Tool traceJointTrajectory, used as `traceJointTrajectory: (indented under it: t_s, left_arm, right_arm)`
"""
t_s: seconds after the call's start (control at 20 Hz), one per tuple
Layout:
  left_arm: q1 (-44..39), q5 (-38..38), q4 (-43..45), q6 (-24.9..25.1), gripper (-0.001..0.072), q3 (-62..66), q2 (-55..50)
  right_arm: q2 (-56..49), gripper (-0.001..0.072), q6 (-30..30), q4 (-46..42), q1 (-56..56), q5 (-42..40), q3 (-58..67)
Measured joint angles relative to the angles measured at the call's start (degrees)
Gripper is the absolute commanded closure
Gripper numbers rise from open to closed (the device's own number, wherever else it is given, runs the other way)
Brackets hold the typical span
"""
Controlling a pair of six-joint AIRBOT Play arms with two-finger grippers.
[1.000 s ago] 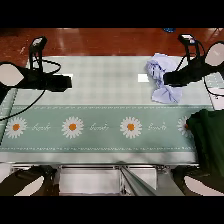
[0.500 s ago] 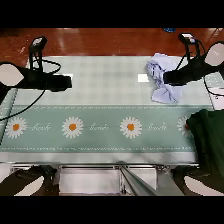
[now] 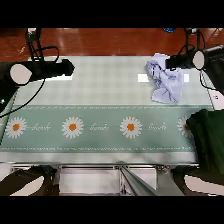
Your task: Fold the shirts.
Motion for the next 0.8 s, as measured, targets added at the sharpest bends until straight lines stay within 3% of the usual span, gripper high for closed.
traceJointTrajectory:
  t_s: [0.2, 0.4, 0.45, 0.55, 0.8]
  left_arm:
    - [1.20, 3.15, 1.01, -0.07, 0.0200, 0.00, -2.12]
    - [2.03, 3.87, 1.36, 0.35, 0.0200, 0.00, -2.62]
    - [2.21, 3.72, 1.46, 1.44, 0.0200, 0.02, -2.49]
    - [3.02, 1.84, 2.08, 3.41, 0.0200, 0.55, -1.27]
    - [6.88, -12.11, 2.95, 4.63, 0.0201, -0.59, 6.84]
  right_arm:
    - [-10.47, 0.0306, 4.48, 2.86, -5.75, -5.44, 1.99]
    - [-18.95, 0.0309, 2.12, 12.81, -9.68, -4.74, 4.81]
    - [-20.33, 0.0355, 0.96, 14.84, -10.08, -3.89, 5.22]
    - [-21.90, 0.0689, -1.73, 18.10, -10.54, -0.85, 5.75]
    - [-19.50, 0.0692, -13.88, 26.73, -10.86, 12.87, 10.19]
